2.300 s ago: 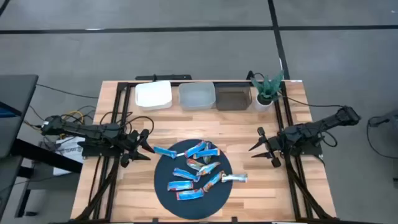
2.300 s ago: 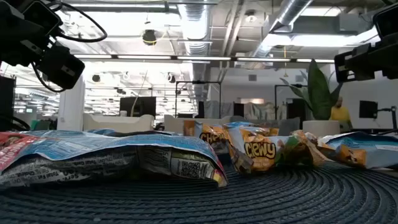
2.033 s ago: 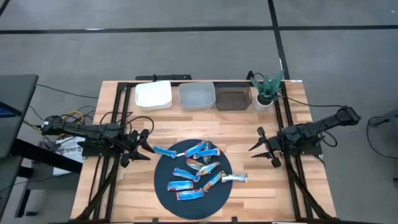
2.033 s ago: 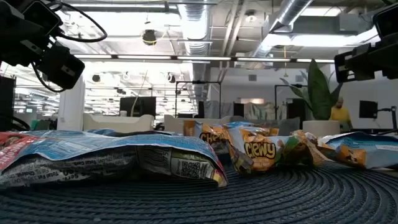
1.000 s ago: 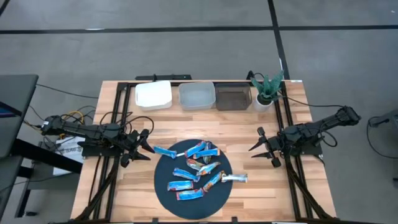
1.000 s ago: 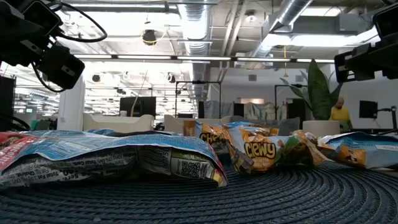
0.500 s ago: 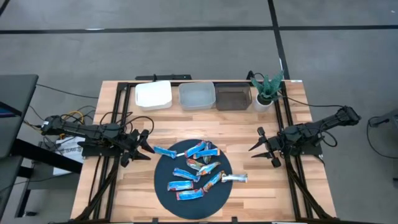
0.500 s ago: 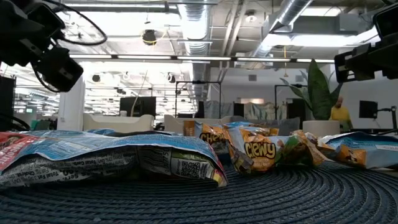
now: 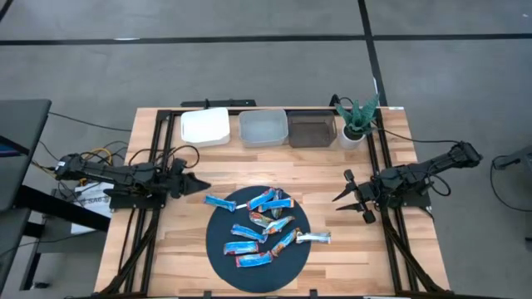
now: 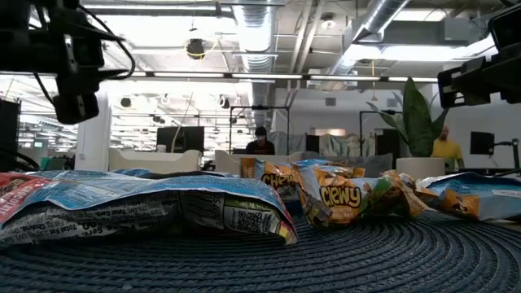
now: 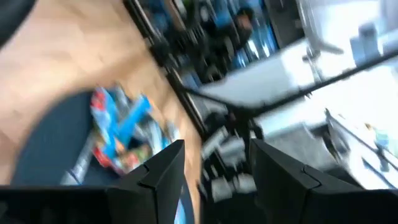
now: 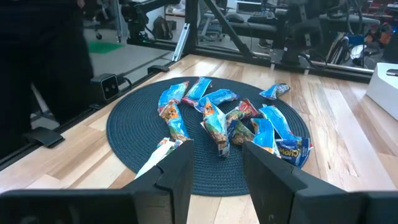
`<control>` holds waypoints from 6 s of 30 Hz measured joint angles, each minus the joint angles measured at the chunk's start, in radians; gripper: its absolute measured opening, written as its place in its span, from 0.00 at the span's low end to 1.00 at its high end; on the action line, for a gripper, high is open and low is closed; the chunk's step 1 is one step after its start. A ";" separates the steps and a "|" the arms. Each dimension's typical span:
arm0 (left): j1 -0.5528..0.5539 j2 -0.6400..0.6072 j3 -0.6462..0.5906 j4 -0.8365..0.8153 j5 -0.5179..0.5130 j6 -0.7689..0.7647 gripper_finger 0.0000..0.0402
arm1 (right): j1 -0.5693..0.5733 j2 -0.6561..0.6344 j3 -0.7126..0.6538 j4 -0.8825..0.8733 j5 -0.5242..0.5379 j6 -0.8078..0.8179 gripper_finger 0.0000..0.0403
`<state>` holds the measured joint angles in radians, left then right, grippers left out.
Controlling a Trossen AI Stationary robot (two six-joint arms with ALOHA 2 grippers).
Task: Pick and place Granola Bars by type
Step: Put the blue granola bar into the white bin
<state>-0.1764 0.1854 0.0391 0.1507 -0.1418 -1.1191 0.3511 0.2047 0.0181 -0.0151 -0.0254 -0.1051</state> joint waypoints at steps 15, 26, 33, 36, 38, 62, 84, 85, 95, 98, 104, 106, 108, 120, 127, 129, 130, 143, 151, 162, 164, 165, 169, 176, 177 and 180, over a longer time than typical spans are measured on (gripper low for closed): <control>0.000 0.089 0.228 -0.081 -0.186 0.186 0.43 | 0.000 0.000 -0.001 0.035 0.026 -0.032 0.33; 0.000 0.334 0.376 -0.092 -0.275 0.219 0.43 | -0.042 0.000 -0.001 0.523 0.033 0.596 0.33; 0.000 0.430 0.409 -0.083 -0.291 0.168 0.43 | -0.072 0.000 -0.001 0.733 0.050 0.938 0.33; 0.000 0.446 0.418 -0.083 -0.290 0.134 0.43 | -0.080 -0.001 -0.001 0.780 0.055 0.978 0.33; 0.000 0.452 0.422 -0.083 -0.290 0.130 0.43 | -0.081 -0.001 -0.001 0.794 0.085 0.980 0.33; 0.000 0.449 0.423 -0.111 -0.286 0.138 0.43 | -0.092 -0.001 0.000 0.816 0.301 1.016 0.33; 0.000 0.465 0.432 -0.122 -0.252 0.193 0.43 | -0.090 0.077 0.224 0.316 0.316 0.766 0.33; 0.000 0.476 0.443 -0.143 -0.238 0.198 0.43 | -0.090 0.112 0.287 0.188 0.315 0.750 0.33; 0.002 0.681 0.640 -0.605 -0.048 0.253 0.43 | -0.092 0.555 0.684 -0.375 0.320 0.672 0.33; 0.002 0.754 0.693 -0.741 -0.022 0.315 0.43 | -0.092 0.655 0.718 -0.382 0.312 0.671 0.33; 0.002 0.899 0.750 -0.901 0.068 0.508 0.43 | -0.092 0.797 0.736 -0.389 0.261 0.702 0.33; 0.002 0.949 0.752 -0.913 0.102 0.576 0.43 | -0.092 0.831 0.746 -0.390 0.256 0.736 0.33; 0.002 1.003 0.752 -0.922 0.139 0.634 0.43 | -0.092 0.854 0.764 -0.389 0.256 0.760 0.33; 0.002 1.305 0.752 -0.916 0.076 0.890 0.43 | -0.092 0.881 0.841 -0.389 0.260 0.761 0.33; 0.002 1.398 0.754 -0.867 0.074 0.929 0.43 | -0.092 0.880 0.854 -0.389 0.260 0.760 0.33; 0.003 1.401 0.754 -0.859 0.082 0.930 0.43 | -0.092 0.880 0.854 -0.389 0.260 0.760 0.33; 0.003 1.401 0.754 -0.858 0.083 0.919 0.43 | -0.092 0.880 0.854 -0.388 0.260 0.762 0.33; 0.002 1.305 0.753 -0.837 0.056 0.792 0.15 | -0.092 0.880 0.854 -0.389 0.262 0.767 0.33; 0.031 1.188 0.753 -0.838 -0.099 0.529 0.15 | -0.092 0.880 0.854 -0.387 0.262 0.767 0.33; 0.309 0.911 0.753 -0.831 -0.366 0.270 0.15 | -0.116 0.880 0.854 -0.337 0.263 0.763 0.33; 0.387 0.870 0.753 -0.832 -0.370 0.292 0.15 | -0.130 0.880 0.854 -0.337 0.263 0.762 0.33; 0.427 0.853 0.753 -0.832 -0.370 0.303 0.15 | -0.137 0.880 0.854 -0.337 0.263 0.762 0.33; 0.584 0.820 0.753 -0.834 -0.337 0.369 0.15 | -0.161 0.880 0.854 -0.338 0.262 0.761 0.33; 0.781 0.847 0.752 -0.832 -0.235 0.498 0.15 | -0.184 0.880 0.854 -0.338 0.262 0.760 0.33; 0.801 0.850 0.752 -0.827 -0.232 0.511 0.15 | -0.184 0.880 0.854 -0.338 0.262 0.760 0.33; 0.850 0.864 0.752 -0.786 -0.198 0.568 0.15 | -0.183 0.880 0.854 -0.338 0.262 0.760 0.33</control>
<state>0.6740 1.0497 0.7914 -0.6353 -0.3398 -0.5508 0.1677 1.0847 0.8722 -0.3534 0.2367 0.6552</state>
